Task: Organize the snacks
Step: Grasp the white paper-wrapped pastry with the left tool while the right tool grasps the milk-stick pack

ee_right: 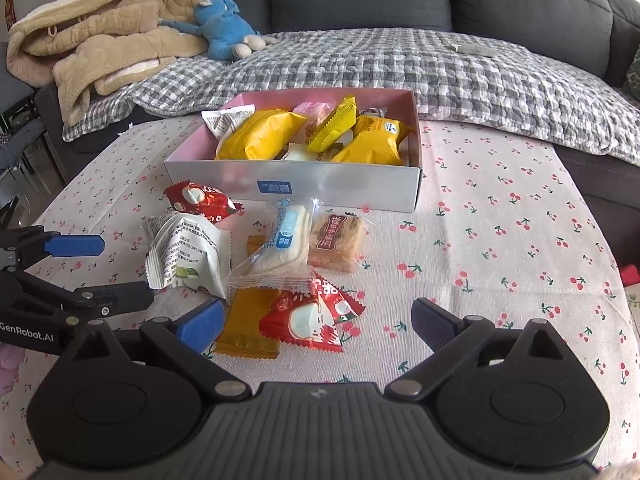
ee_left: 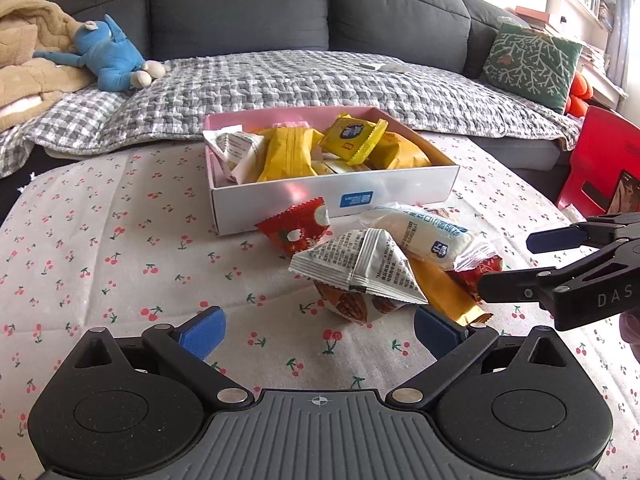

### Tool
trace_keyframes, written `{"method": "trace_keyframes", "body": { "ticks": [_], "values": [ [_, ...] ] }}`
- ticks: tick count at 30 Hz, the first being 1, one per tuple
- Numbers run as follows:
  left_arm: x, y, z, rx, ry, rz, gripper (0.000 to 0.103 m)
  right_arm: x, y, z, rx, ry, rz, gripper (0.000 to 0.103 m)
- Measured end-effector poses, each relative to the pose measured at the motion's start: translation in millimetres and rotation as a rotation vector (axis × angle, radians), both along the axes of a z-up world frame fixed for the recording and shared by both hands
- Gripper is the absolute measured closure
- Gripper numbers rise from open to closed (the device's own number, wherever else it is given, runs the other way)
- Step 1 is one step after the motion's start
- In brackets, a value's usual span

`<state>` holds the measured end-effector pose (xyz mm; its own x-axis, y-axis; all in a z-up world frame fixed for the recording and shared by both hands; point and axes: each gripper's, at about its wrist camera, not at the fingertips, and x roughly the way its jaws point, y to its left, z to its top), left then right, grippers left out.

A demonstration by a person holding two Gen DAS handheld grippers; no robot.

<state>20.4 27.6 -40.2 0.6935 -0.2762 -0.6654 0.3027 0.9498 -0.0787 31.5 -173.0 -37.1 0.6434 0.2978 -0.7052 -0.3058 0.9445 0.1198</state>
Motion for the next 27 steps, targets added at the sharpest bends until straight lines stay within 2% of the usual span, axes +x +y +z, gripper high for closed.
{"method": "trace_keyframes", "body": {
  "ticks": [5,14,19,22,27],
  "values": [
    [3.3,-11.2,-0.8,-0.01,-0.022,-0.045,0.002,7.6,-1.2,4.8,0.045,-0.009,-0.012,0.007],
    [19.5,-24.1,-6.7,-0.052,-0.045,-0.085,0.004,28.1,6.5,6.0,0.14,0.023,0.005,0.041],
    [25.2,-25.6,-10.7,-0.06,-0.042,-0.082,0.013,35.2,16.7,0.8,0.127,0.04,0.026,0.057],
    [28.2,-24.6,-12.4,-0.06,-0.037,-0.067,0.025,38.0,20.6,-2.9,0.109,0.048,0.03,0.063],
    [30.2,-22.9,-12.5,-0.076,-0.027,-0.056,0.033,40.1,24.6,-5.6,0.073,0.045,0.038,0.073]
  ]
}}
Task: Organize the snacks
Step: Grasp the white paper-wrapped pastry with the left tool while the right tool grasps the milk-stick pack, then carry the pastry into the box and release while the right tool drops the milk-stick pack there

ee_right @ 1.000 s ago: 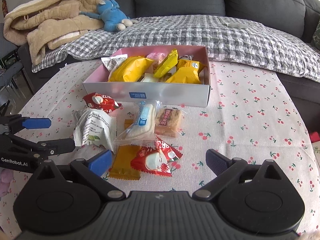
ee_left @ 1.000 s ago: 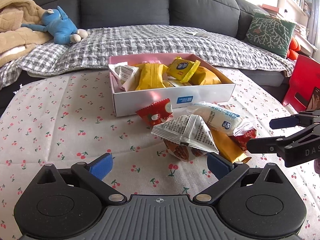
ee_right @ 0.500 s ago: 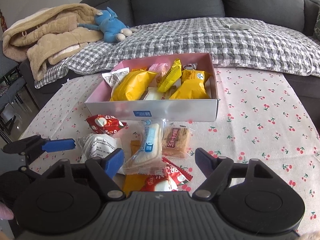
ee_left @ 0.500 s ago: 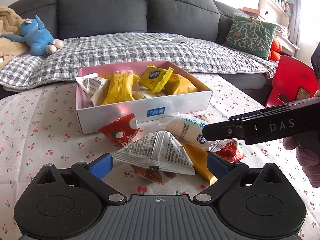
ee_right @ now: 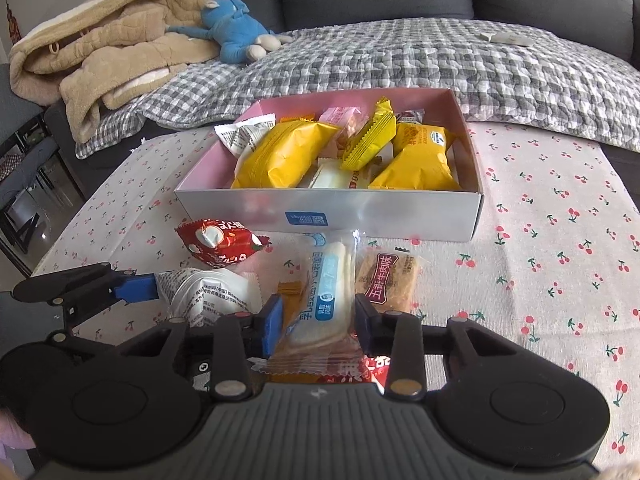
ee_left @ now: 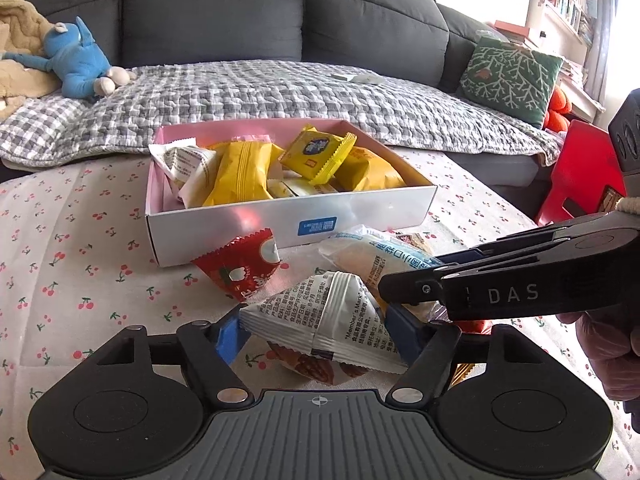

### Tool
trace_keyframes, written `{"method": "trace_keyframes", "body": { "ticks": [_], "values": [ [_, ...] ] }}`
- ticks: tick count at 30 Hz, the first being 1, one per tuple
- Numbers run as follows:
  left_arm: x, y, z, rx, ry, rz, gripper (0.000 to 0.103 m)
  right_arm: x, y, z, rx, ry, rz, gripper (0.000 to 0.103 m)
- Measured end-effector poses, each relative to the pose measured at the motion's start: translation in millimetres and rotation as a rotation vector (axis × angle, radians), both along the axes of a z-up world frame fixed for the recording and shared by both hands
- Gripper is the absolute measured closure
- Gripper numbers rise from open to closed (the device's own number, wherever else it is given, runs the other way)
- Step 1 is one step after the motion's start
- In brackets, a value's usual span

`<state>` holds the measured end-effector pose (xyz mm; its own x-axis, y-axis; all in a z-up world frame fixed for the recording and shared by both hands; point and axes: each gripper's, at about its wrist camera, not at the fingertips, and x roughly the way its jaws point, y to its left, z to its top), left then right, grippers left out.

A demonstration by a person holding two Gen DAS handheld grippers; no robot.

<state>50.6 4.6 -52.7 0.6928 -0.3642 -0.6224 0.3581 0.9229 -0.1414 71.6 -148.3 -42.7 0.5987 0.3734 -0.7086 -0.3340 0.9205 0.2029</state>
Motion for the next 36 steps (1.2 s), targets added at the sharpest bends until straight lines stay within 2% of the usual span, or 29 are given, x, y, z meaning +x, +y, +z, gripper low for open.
{"method": "trace_keyframes", "body": {
  "ticks": [4,10,15,20,24,26,28,36],
  "values": [
    [-3.2,-2.6,3.5,0.009,-0.003,-0.007,0.039,1.1,2.4,0.5,0.004,0.006,-0.001,0.08],
    [-6.4,-3.4,10.2,0.007,0.011,-0.006,0.044,-1.9,2.2,5.7,0.016,0.001,-0.001,0.085],
    [-13.5,-0.8,22.1,-0.017,0.015,-0.02,0.057,-3.4,-3.4,16.4,0.053,-0.011,-0.019,0.087],
    [-16.0,-1.1,27.4,-0.011,0.014,-0.019,0.058,-3.7,-9.6,25.1,0.088,-0.024,-0.039,0.097],
    [-14.3,-2.2,26.9,-0.003,0.021,-0.019,0.059,-0.6,-11.9,26.1,0.102,-0.014,-0.039,0.097],
    [-14.3,-1.9,27.4,-0.003,0.025,-0.016,0.059,2.4,-11.4,21.7,0.115,0.022,-0.028,0.093],
    [-14.9,-1.4,27.4,-0.003,0.028,-0.017,0.059,4.9,-10.3,16.2,0.122,0.058,-0.028,0.08],
    [-17.7,3.2,24.7,-0.001,0.055,-0.027,0.058,17.5,-3.2,-1.4,0.138,0.111,-0.033,0.063]
  ]
}}
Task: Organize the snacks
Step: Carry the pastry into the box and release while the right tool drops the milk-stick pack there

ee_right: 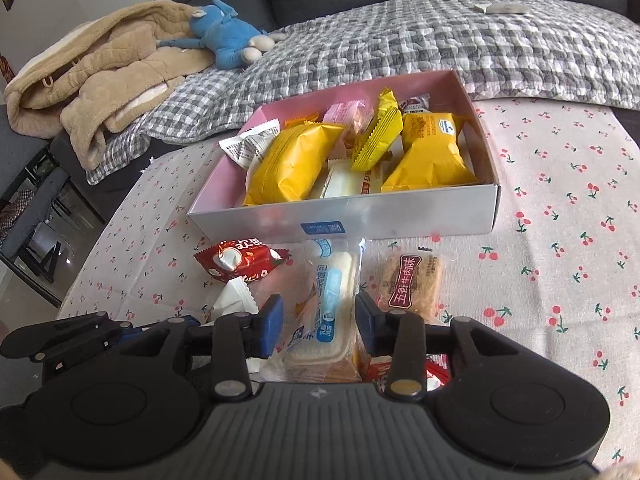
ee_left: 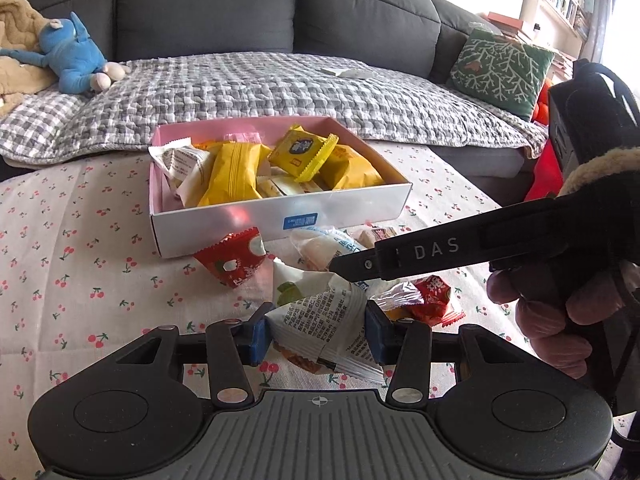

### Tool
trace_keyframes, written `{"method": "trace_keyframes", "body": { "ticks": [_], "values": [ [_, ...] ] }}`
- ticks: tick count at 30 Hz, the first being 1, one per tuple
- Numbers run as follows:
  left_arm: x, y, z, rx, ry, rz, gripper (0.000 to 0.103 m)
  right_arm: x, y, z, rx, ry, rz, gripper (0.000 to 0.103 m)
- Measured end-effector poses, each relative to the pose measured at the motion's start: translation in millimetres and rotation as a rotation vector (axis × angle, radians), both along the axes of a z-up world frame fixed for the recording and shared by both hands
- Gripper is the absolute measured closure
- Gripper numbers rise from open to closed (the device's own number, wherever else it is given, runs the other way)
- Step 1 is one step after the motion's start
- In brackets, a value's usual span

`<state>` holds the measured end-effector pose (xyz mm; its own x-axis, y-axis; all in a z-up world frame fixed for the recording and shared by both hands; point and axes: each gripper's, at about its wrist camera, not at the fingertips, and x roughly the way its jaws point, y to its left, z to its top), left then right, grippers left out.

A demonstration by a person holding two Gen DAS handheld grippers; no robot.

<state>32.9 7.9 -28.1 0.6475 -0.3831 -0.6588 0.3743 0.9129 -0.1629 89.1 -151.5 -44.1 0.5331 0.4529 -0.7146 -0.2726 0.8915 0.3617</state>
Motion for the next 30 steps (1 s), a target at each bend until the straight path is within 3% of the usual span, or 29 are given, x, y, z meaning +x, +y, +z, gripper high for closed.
{"method": "trace_keyframes", "body": {
  "ticks": [6,10,16,30],
  "values": [
    [-3.8,5.8,-3.4,-0.001,0.026,-0.015,0.057,-1.1,7.5,-7.8,-0.031,-0.001,0.02,0.066],
    [-6.0,8.6,-4.0,0.013,0.038,-0.014,0.057,-1.8,8.7,-8.4,-0.05,-0.018,0.025,0.077],
    [-11.0,8.0,-4.6,0.035,0.037,-0.02,0.058,-6.2,10.1,-5.9,-0.054,-0.032,0.052,0.084],
    [-13.7,6.6,11.9,0.009,0.01,-0.023,0.059,-9.3,0.3,14.8,0.011,-0.054,0.028,0.086]
  ]
}}
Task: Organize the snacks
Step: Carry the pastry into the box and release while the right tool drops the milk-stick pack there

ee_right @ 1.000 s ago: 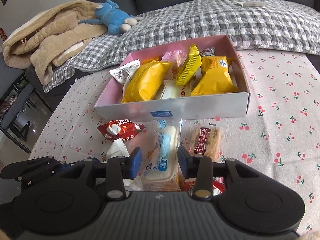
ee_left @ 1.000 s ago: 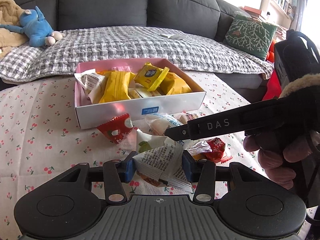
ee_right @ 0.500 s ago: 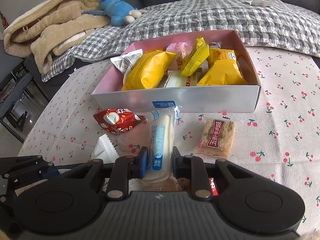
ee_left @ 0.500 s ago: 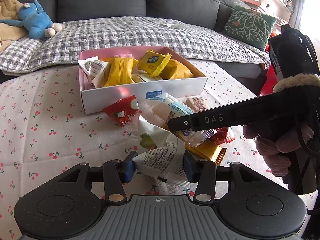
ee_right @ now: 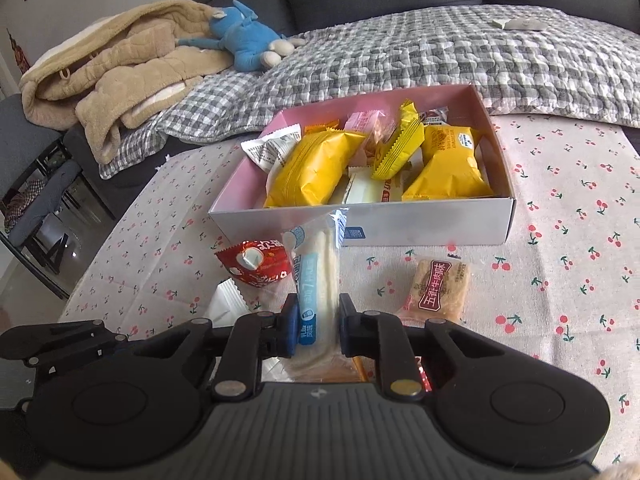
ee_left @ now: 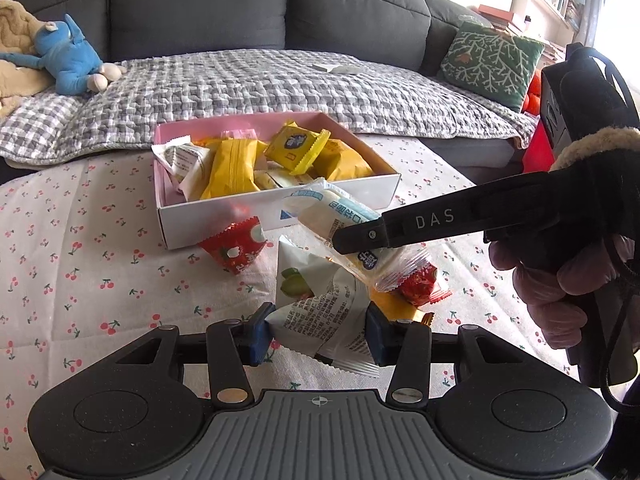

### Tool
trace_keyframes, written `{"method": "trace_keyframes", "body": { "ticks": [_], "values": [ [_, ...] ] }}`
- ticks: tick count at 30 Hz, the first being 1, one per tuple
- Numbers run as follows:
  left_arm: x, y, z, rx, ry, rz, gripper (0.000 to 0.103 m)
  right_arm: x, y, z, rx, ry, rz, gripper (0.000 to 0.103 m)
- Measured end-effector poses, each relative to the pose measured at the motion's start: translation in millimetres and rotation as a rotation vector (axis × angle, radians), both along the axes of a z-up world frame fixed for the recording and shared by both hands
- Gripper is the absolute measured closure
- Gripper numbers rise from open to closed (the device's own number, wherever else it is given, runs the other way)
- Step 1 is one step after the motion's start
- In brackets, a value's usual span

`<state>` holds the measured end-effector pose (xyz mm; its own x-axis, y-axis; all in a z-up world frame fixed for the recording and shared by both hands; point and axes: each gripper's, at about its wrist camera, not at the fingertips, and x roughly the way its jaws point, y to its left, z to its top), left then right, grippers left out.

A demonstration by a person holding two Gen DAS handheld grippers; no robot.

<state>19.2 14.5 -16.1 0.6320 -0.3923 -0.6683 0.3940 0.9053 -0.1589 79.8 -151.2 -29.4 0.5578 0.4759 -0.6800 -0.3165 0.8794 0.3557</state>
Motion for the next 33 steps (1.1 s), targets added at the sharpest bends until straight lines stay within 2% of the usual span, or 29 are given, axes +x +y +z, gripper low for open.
{"method": "trace_keyframes", "body": {
  "ticks": [10,17,23,27,29,33],
  "values": [
    [11.3,17.0,29.6,-0.06,-0.064,0.058,0.059,11.1,-16.7,21.6,0.054,-0.029,-0.086,0.086],
    [46.3,29.8,45.8,-0.052,-0.103,0.141,0.059,28.8,-24.3,28.3,0.083,-0.028,-0.145,0.086],
    [94.2,30.9,32.8,0.004,-0.053,0.198,0.059,51.1,-17.8,25.9,0.105,-0.014,-0.131,0.086],
    [123.7,30.3,19.8,0.031,-0.012,0.239,0.059,70.5,-11.6,12.3,0.108,0.014,-0.127,0.086],
    [132.9,30.9,16.2,0.02,-0.01,0.25,0.059,77.6,-9.0,4.0,0.106,0.031,-0.125,0.086],
    [150.4,27.3,8.5,0.051,0.006,0.267,0.059,87.9,-6.2,-5.8,0.089,0.035,-0.121,0.086]
  ]
}}
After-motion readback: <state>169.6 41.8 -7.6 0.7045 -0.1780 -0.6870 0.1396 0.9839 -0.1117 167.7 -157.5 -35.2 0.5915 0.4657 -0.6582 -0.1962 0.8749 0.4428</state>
